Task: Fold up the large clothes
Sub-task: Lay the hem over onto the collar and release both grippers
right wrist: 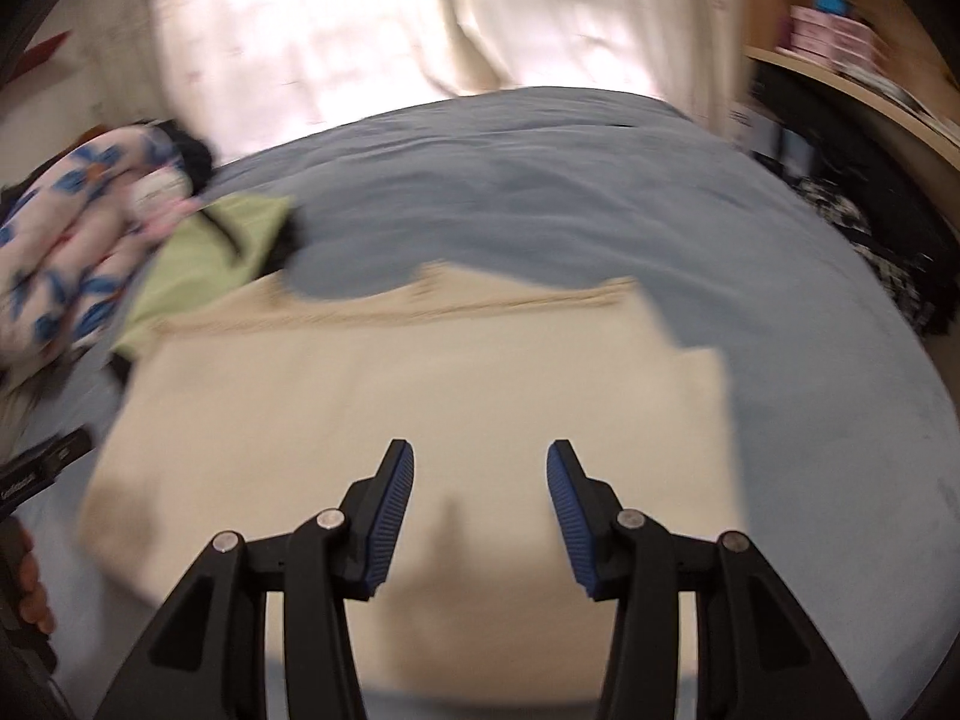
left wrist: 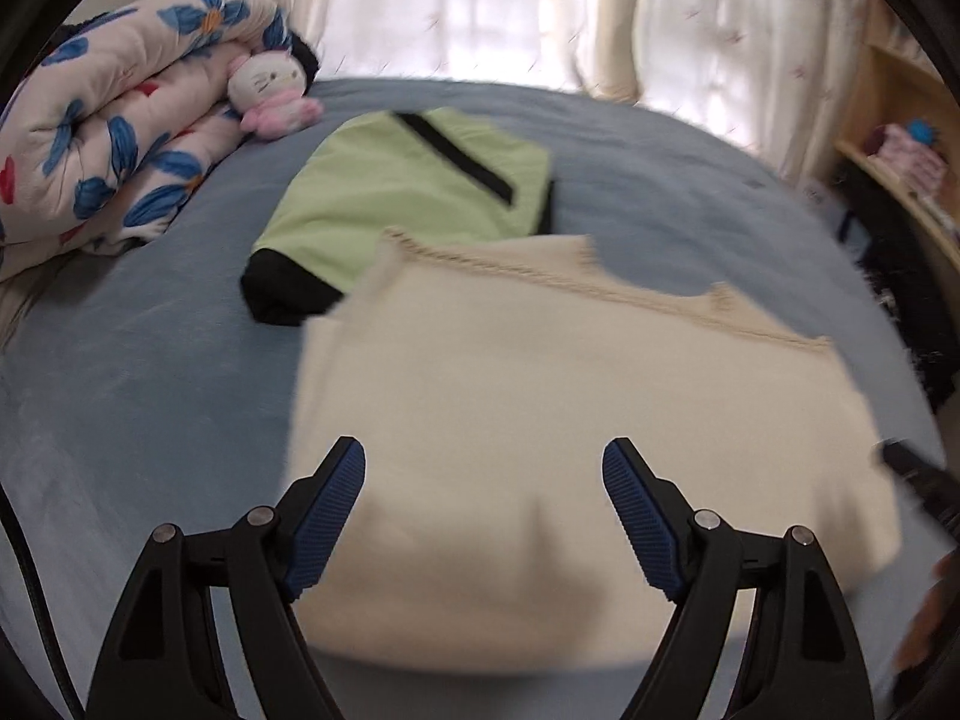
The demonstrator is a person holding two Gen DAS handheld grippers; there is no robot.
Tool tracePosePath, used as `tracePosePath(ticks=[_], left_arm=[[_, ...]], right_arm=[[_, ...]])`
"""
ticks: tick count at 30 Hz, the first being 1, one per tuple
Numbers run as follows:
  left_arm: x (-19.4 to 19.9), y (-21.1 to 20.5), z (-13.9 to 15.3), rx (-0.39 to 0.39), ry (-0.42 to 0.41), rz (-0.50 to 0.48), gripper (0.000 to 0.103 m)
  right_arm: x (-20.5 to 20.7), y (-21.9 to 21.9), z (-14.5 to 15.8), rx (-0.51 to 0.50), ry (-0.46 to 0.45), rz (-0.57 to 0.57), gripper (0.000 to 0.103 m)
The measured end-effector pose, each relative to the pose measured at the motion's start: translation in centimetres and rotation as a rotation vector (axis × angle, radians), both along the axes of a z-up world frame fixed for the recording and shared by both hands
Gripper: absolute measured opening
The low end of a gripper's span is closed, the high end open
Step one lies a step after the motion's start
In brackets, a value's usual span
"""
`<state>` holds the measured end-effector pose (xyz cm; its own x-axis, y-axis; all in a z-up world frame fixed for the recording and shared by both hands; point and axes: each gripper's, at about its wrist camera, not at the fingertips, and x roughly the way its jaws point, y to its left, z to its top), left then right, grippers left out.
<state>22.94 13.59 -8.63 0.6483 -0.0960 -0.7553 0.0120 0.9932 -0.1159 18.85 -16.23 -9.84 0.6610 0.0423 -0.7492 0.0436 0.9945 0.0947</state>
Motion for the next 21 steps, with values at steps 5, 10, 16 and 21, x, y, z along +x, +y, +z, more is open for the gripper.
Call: tracePosePath(ticks=[5,10,16,21], left_arm=[[-2.2,-1.4,-4.1,0.022,0.097,0.004,0.081],[-3.0,2.1,-8.6,0.140,0.178,0.086,0.079],[-3.8,4.6,-8.0,0.060,0.156,0.084,0.070],[-3.9,3.8,-7.8,0.093,0.172,0.098,0.070]], right_arm=[[-1.1,2.9,-4.4,0.044,0.108,0.063,0.045],[-3.6,-2.8,-7.6,-0.064,0.154,-0.071,0.045],[-6.3,-9.6,-8.2,0.024,0.183,-0.160,0.045],[-5.6,-8.1,-7.5,-0.067,0.214,-0.170,0.047]])
